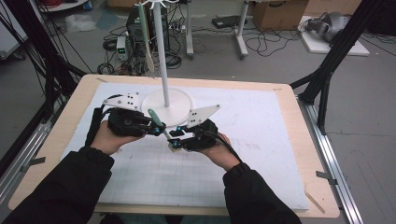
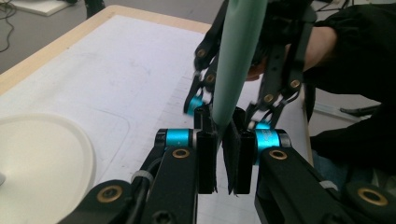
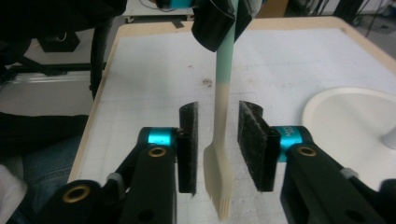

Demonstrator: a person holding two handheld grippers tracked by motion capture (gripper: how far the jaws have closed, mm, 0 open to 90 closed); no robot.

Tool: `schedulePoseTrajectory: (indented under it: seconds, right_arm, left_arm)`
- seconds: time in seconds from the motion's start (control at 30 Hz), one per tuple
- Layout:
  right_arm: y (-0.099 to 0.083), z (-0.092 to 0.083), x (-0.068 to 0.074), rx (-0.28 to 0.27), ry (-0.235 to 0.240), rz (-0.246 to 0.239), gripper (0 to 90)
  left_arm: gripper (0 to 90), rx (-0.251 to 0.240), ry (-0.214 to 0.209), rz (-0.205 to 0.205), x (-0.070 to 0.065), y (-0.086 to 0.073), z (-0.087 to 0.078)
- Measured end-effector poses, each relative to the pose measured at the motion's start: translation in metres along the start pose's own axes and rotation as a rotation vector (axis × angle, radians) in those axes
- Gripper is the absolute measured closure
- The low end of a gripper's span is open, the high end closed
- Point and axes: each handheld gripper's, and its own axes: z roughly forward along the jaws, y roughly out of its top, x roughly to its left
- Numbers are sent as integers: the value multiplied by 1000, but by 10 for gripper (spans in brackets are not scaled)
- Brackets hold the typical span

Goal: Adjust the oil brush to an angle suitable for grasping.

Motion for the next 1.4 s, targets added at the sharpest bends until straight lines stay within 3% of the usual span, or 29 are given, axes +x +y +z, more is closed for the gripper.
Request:
schedulePoseTrajectory:
  seconds: [0.17, 0.27, 0.5, 0.7, 0.77, 0.8, 1.03, 1.2, 1.4]
  right_arm:
    - [0, 5, 1, 19, 23, -6, 830]
    - [-1, 4, -1, 0, 49, 11, 846]
    - [-1, 4, -2, -70, 53, 50, 850]
    - [-1, 7, -3, -81, 69, 73, 845]
    - [-1, 6, -3, -81, 78, 75, 812]
    - [-1, 6, -3, -82, 58, 82, 699]
    - [-4, -7, -4, -65, 10, 101, 586]
    - [-11, -18, -9, -50, -14, 170, 474]
    - [-16, -36, -10, -51, -72, 176, 419]
  left_arm:
    - [838, -8, -13, 6, -3, 3, 2]
    - [836, -19, -14, 7, -4, 4, 2]
    - [776, -50, -13, -23, -3, 2, 1]
    - [838, -60, -12, -29, -2, 0, 1]
    - [840, -60, -9, -26, -2, 0, 1]
    - [840, -57, -6, -26, -2, 0, 1]
    - [840, -49, 23, -40, 2, -1, -3]
    - [841, -50, 47, -55, 6, -2, -8]
    - [841, -43, 70, -63, 10, 5, -14]
